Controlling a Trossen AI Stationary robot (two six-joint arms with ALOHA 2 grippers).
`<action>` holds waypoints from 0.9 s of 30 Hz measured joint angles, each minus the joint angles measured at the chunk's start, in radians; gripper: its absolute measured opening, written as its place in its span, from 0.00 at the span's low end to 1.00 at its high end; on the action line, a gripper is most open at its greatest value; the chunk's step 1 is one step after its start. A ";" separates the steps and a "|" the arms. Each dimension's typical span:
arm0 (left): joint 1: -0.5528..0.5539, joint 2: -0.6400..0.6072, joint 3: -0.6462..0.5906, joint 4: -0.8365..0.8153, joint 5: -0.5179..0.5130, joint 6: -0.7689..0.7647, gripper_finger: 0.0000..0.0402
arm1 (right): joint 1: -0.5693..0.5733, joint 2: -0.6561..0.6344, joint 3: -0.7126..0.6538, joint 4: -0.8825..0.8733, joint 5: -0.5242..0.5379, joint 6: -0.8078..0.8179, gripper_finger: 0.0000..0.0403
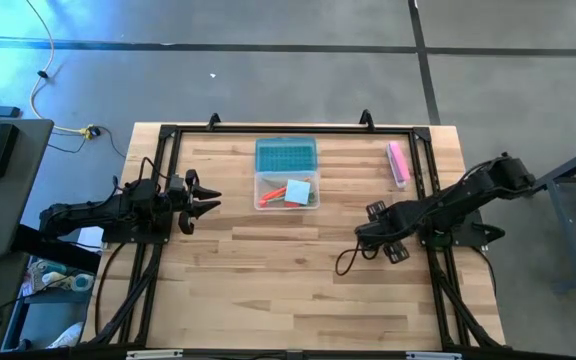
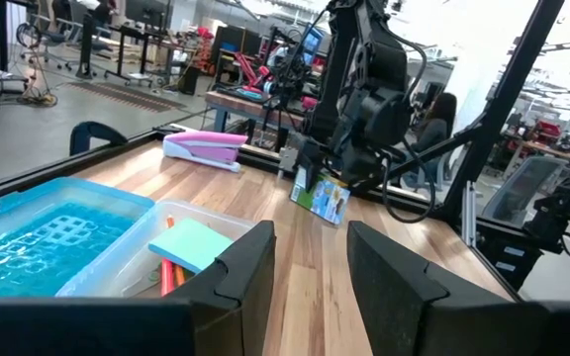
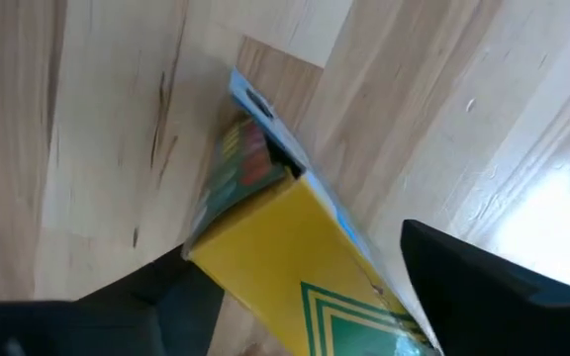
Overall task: Pack school essentials
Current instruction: Put the crayon box into the blue supply box
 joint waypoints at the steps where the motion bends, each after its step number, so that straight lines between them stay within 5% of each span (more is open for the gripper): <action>1: 0.000 0.000 0.000 0.000 0.000 0.000 0.29 | 0.000 0.000 0.000 0.002 0.000 0.007 0.68; 14: 0.000 0.000 0.000 0.000 0.000 0.000 0.29 | -0.041 -0.001 0.020 0.019 -0.027 0.074 0.42; 27: 0.000 0.000 0.000 0.000 0.000 0.000 0.29 | -0.122 -0.001 0.055 0.094 -0.128 0.166 0.30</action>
